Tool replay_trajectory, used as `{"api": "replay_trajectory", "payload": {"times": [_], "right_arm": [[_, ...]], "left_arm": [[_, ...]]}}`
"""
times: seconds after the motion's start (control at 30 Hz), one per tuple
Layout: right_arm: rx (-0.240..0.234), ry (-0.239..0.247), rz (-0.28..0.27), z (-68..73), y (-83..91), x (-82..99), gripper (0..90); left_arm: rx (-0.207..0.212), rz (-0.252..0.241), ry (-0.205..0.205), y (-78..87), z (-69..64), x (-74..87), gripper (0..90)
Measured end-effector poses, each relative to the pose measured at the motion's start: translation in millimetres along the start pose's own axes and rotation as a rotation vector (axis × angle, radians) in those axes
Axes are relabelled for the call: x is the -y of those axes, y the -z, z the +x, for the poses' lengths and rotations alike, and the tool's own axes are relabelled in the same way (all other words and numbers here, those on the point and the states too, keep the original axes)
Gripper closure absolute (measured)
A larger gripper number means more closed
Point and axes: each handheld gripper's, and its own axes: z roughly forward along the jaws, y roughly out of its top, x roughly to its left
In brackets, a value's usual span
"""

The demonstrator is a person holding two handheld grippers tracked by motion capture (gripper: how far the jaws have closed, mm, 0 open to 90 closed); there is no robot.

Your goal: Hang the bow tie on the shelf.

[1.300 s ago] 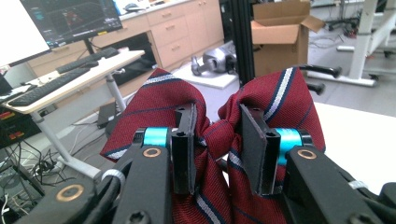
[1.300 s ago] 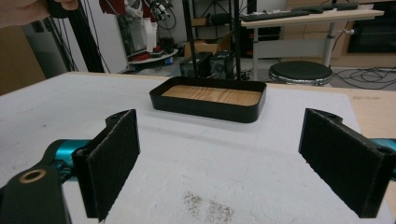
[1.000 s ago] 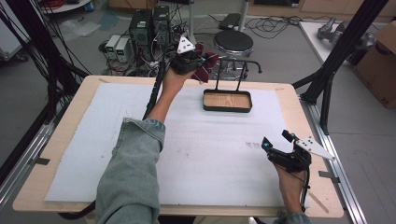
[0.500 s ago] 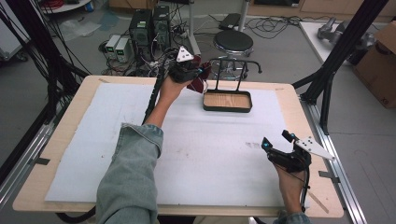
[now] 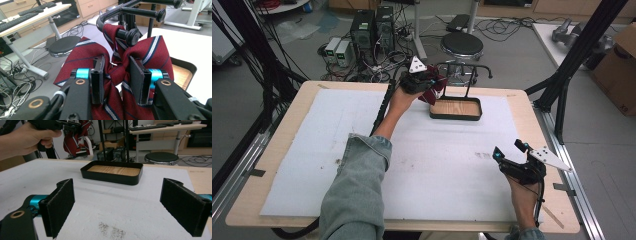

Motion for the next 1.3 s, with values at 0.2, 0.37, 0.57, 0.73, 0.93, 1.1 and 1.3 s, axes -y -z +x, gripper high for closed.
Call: {"api": "replay_trajectory", "payload": {"times": [0.2,0.37,0.57,0.73,0.93,1.1,1.3], "right_arm": [[0.001,0.000,-0.003,-0.5,0.3,-0.4,11.5],[-0.001,-0.007,-0.001,-0.5,0.8,-0.8,11.5],[-0.001,-0.010,-0.004,-0.8,1.2,-1.9,11.5],[-0.001,-0.006,-0.005,-1.0,0.8,-1.8,11.5],[0.002,-0.008,0.001,-0.2,-0.1,-1.4,11.4],[0.000,0.003,0.002,1.2,-0.9,-1.3,11.4],[0.000,0.005,0.004,2.0,-0.8,-1.4,11.4]], "left_arm": [[0.003,-0.001,-0.015,-0.2,-0.2,0.6,59.8],[-0.003,0.001,-0.017,0.8,-0.1,0.9,54.8],[-0.009,-0.004,0.007,6.3,2.2,4.2,48.7],[-0.022,-0.004,0.026,13.7,7.6,6.5,42.2],[-0.015,-0.010,0.045,25.6,11.9,9.1,38.1],[-0.005,-0.016,0.051,38.2,11.0,12.0,35.0],[-0.001,-0.029,0.057,52.3,8.2,12.8,32.9]]}}
